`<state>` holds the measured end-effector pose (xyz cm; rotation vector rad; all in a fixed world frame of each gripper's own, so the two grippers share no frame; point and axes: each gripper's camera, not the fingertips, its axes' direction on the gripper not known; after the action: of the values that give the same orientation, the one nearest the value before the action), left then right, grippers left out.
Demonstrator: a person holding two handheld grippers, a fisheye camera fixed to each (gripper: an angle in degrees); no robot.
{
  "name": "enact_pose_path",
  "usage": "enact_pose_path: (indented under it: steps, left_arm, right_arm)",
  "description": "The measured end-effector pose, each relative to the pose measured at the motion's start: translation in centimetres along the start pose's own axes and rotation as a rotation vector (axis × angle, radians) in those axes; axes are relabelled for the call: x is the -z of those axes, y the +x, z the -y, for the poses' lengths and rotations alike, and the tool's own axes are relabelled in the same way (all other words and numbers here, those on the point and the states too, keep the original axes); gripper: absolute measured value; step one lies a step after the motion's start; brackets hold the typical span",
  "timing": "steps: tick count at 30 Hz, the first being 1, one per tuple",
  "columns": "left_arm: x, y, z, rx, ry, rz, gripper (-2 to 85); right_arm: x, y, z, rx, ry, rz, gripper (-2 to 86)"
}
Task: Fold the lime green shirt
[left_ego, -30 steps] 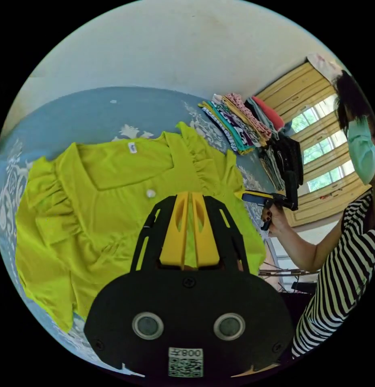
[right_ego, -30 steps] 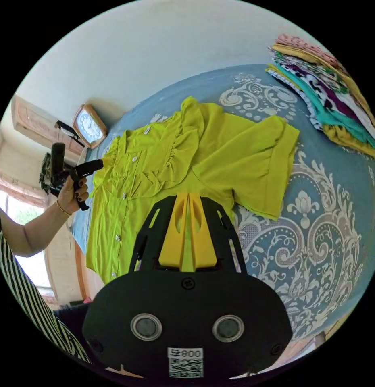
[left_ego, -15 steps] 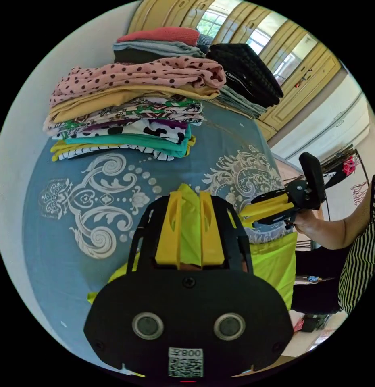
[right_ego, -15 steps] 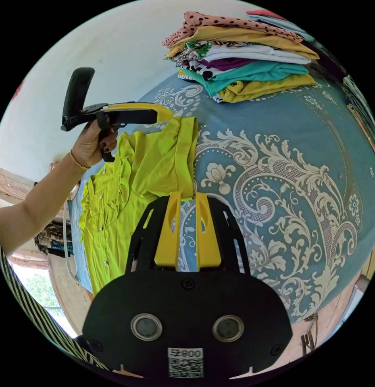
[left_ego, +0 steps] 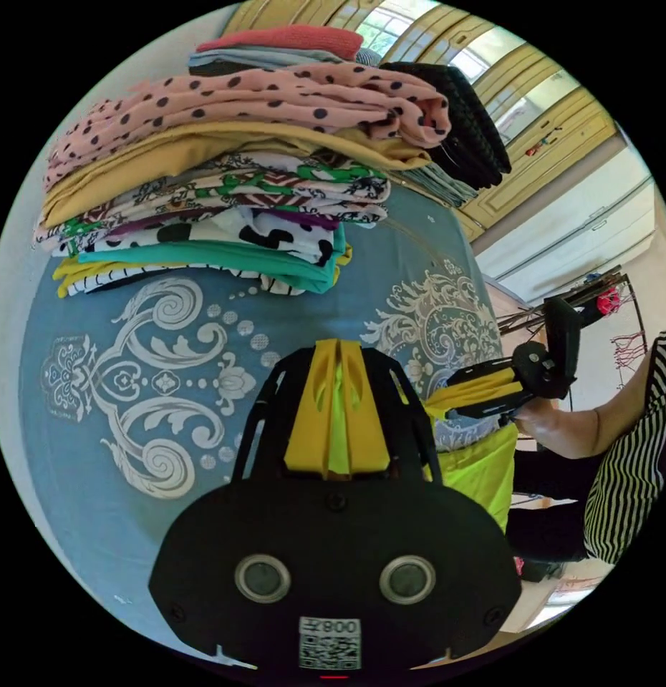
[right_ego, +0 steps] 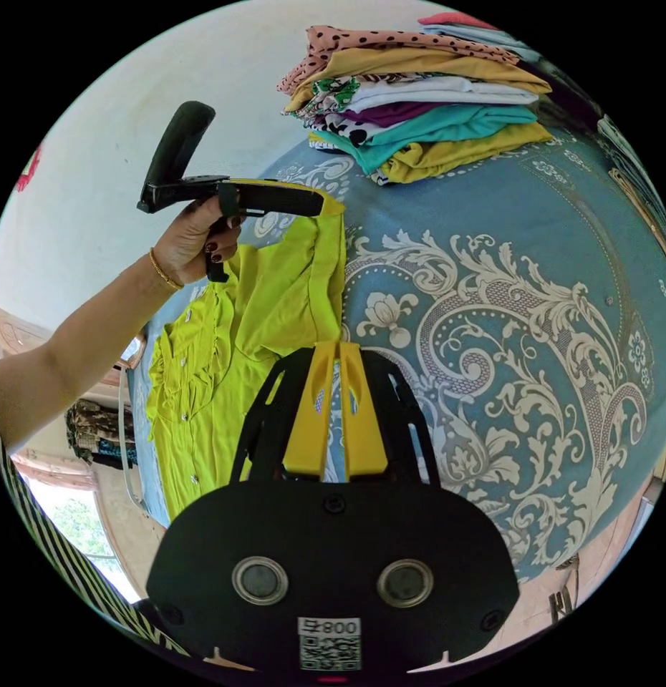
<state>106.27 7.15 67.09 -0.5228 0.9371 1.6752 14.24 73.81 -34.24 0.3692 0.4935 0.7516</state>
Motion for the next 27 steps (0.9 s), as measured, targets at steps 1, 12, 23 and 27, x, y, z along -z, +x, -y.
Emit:
enact_pose_path:
  steps: [1,12,23,27]
  left_arm:
    - [0.3,-0.6,-0.3,0.010,0.033,-0.029,1.1]
    - [5.2,-6.9,-7.7,0.161,0.345,-0.211,1.0]
    - [4.0,-13.3,-18.3,0.411,0.322,-0.222,2.3]
    - [3.7,-14.1,-20.3,0.473,0.318,-0.182,3.8]
  right_arm:
    - [0.1,0.0,-0.1,0.003,0.006,0.006,1.1]
    - [2.6,-4.1,-2.4,0.236,0.139,0.265,0.3]
    - [-4.5,-9.6,-3.9,0.412,-0.069,0.223,0.4]
    - [-6.9,-10.6,-4.7,0.450,-0.169,0.190,0.8]
